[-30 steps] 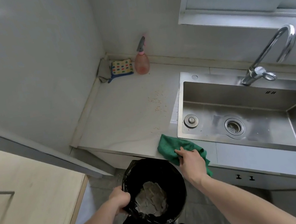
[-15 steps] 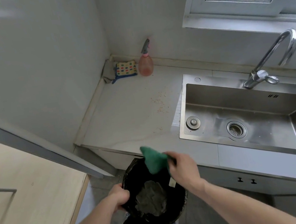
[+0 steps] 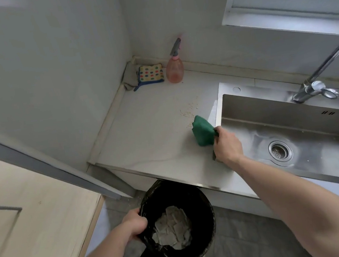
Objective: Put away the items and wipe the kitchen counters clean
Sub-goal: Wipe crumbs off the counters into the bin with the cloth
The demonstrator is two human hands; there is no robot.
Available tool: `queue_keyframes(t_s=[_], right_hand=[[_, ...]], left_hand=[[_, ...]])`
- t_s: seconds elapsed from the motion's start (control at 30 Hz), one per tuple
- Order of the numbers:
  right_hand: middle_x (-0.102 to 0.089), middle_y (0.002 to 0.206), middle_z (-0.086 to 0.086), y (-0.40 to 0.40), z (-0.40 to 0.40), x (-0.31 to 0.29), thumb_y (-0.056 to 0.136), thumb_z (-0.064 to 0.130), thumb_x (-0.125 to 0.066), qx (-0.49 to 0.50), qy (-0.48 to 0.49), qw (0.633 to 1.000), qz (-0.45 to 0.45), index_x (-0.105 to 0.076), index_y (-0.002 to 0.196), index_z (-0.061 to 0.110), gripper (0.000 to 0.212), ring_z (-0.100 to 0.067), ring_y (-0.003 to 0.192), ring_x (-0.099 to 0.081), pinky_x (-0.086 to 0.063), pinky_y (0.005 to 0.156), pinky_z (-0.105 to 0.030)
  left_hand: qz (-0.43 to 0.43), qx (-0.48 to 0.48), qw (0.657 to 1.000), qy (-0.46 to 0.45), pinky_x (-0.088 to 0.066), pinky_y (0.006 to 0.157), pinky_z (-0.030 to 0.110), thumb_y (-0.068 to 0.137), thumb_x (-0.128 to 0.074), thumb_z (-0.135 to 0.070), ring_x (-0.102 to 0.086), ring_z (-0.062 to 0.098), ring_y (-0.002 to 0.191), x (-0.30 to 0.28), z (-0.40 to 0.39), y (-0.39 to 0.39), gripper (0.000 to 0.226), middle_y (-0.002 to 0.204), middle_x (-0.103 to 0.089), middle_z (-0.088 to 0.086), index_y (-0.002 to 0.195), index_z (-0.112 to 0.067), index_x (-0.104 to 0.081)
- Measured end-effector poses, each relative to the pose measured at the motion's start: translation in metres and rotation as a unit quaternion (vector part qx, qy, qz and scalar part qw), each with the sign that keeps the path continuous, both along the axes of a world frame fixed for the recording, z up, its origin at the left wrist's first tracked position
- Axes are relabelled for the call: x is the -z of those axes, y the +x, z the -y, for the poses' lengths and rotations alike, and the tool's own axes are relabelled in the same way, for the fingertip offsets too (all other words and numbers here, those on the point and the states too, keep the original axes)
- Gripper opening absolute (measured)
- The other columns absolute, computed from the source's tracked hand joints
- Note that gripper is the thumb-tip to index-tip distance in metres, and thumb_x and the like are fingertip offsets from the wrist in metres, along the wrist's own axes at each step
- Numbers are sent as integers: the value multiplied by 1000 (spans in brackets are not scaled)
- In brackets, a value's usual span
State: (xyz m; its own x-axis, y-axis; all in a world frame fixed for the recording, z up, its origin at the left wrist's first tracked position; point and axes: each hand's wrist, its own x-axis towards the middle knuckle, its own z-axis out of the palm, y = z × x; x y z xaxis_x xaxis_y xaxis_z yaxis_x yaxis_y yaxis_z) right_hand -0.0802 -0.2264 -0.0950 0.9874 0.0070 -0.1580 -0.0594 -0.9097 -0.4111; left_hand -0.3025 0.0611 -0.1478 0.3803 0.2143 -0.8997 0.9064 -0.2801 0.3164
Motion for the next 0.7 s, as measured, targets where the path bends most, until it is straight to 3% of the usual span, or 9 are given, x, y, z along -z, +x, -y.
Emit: queue_keyframes(t_s=[0.07, 0.13, 0.2, 0.27, 0.4, 0.7], right_hand=[[-70, 102, -13, 8, -11, 11, 99, 12, -37, -30, 1, 999, -25, -54, 117, 17, 26, -35, 83, -57, -46, 69, -40], [-66, 125, -11, 15, -23, 21, 101, 18, -40, -75, -21, 996, -52, -53, 132, 19, 34, -36, 104, -62, -51, 80, -41], [-47, 153, -5, 22, -33, 30, 101, 23, -43, -130, -76, 985, -85, -42, 150, 24, 50, -33, 128, -54, -52, 92, -42], [-31, 164, 0, 21, -43, 37, 101, 23, -44, -165, -112, 975, -100, -34, 156, 28, 56, -34, 140, -44, -53, 95, -43], [-30, 165, 7, -17, -57, 42, 102, 19, -43, -238, -102, 962, -92, -37, 155, 35, 56, -30, 148, -35, -44, 109, -40], [-54, 147, 17, -138, -70, 26, 92, 12, -48, -288, -15, 953, -92, -60, 137, 40, 55, -14, 137, -51, -50, 102, -35]], left_hand=[[-4, 10, 1000, 2, -65, 73, 47, 81, -55, -6, -75, 32, 86, 6, -6, 2, 50, 103, -72, 12, 128, -22, -62], [-4, 22, 1000, 7, -64, 75, 47, 80, -54, -6, -75, 31, 88, 10, -10, 3, 52, 103, -72, 10, 128, -21, -62], [-7, 13, 1000, 2, -65, 70, 49, 82, -53, -1, -75, 33, 85, 10, -12, 7, 47, 102, -71, 13, 124, -20, -62], [-12, 5, 1000, -3, -65, 68, 50, 82, -52, 2, -75, 33, 83, 9, -14, 10, 48, 102, -71, 15, 124, -19, -61], [-25, 13, 1000, -13, -64, 69, 51, 79, -50, 2, -75, 34, 84, 13, -22, 12, 57, 101, -72, 16, 131, -20, -60], [-19, 30, 999, -3, -64, 69, 53, 78, -51, 2, -73, 37, 89, -5, -33, 20, 53, 106, -69, 16, 125, -20, -63]])
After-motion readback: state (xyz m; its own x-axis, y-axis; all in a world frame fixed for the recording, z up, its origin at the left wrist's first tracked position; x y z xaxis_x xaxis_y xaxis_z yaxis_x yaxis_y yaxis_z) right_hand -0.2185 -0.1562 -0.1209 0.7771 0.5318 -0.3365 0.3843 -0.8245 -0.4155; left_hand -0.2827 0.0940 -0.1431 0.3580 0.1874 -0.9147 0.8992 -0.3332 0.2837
